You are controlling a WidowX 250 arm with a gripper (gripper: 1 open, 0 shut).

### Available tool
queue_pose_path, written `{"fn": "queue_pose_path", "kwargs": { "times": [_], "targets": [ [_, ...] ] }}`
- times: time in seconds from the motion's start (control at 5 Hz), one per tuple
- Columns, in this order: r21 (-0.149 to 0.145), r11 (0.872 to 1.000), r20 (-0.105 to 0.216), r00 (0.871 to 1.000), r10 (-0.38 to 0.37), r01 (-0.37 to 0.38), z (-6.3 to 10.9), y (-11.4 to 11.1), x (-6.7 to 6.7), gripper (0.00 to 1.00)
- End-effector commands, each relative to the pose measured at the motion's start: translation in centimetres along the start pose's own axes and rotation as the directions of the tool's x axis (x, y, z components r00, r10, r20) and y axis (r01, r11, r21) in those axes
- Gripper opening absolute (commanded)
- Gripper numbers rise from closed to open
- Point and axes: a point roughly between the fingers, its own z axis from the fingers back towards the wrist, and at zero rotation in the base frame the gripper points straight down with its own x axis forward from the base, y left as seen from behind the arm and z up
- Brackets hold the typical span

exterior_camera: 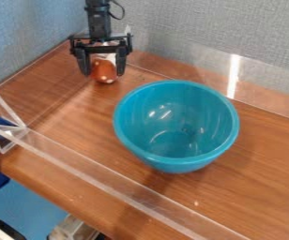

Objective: Put the mushroom in the blue bowl

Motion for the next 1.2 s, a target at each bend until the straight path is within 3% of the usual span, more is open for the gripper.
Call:
{"fn": "queue_pose_path", "kwargs": {
  "times": [0.0, 0.8, 1.0],
  "targets": [
    [-0.013, 1.0, 0.076, 0.997, 0.021, -0.02, 2.5, 0.7, 1.0, 1.0],
    [-0.019, 0.999, 0.069, 0.997, 0.038, -0.037, 1.8, 0.9, 2.5, 1.0],
    [-0.02, 0.999, 0.067, 0.997, 0.039, -0.038, 1.6, 1.0, 2.8, 0.0]
  ]
}}
